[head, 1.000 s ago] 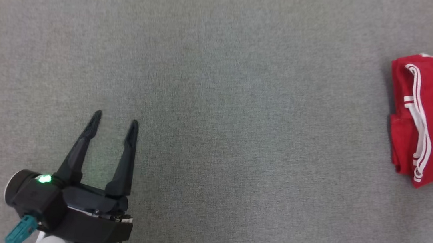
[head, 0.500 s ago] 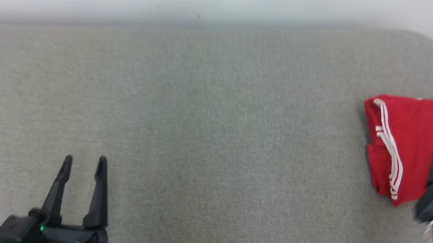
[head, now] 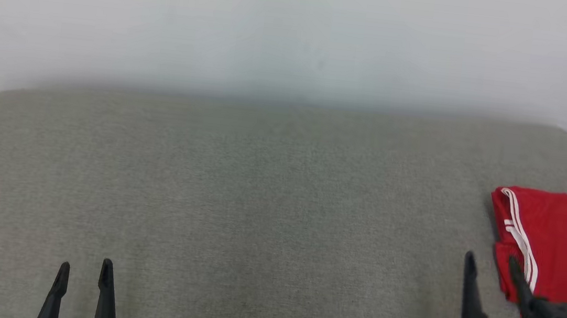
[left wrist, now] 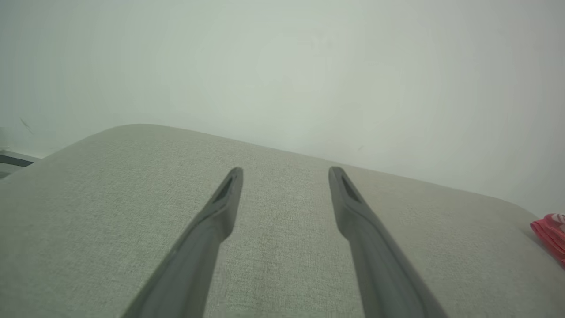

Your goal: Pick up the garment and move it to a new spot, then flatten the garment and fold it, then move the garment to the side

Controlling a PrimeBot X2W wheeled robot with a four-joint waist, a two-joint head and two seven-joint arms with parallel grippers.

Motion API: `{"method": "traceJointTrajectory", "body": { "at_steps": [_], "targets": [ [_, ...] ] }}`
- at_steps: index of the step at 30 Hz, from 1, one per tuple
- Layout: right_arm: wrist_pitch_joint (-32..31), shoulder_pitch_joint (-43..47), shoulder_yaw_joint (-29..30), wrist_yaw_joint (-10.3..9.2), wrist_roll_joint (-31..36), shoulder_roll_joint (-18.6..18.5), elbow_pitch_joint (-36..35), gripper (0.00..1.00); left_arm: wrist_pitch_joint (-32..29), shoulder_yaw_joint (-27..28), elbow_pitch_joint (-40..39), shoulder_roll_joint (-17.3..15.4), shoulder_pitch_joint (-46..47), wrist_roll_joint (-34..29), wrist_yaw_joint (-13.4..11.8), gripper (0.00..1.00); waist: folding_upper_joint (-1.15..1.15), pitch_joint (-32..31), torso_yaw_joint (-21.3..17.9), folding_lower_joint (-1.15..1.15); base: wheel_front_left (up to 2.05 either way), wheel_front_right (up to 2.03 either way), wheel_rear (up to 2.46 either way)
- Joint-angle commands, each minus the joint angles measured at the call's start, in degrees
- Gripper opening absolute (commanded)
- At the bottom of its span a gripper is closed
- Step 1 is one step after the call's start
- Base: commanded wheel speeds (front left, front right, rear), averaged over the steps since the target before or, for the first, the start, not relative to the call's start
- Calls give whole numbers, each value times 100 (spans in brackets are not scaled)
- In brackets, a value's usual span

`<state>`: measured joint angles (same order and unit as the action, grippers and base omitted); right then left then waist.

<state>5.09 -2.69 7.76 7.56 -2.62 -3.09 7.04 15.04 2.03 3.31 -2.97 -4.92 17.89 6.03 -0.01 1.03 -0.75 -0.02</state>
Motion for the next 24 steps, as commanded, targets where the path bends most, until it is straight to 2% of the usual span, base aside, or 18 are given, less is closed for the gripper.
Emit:
{"method": "traceJointTrajectory", "body": {
  "at_steps": [1, 11, 24],
  "targets": [
    [42, 113, -66, -15, -35, 14, 60, 100, 17, 22, 19, 9, -106, 9, 11, 100, 1, -260, 252, 2, 0, 0, 0],
    [268, 275, -797, -15, -445, 21, 649, 100, 17, 78, 232, 9, -355, -142, 104, 100, 1, -405, 228, 2, 0, 0, 0],
    [280, 194, -930, -15, -495, 21, 829, 100, 18, 52, 417, 9, -317, -145, 139, 100, 1, -410, 150, 2, 0, 0, 0]
  ]
}}
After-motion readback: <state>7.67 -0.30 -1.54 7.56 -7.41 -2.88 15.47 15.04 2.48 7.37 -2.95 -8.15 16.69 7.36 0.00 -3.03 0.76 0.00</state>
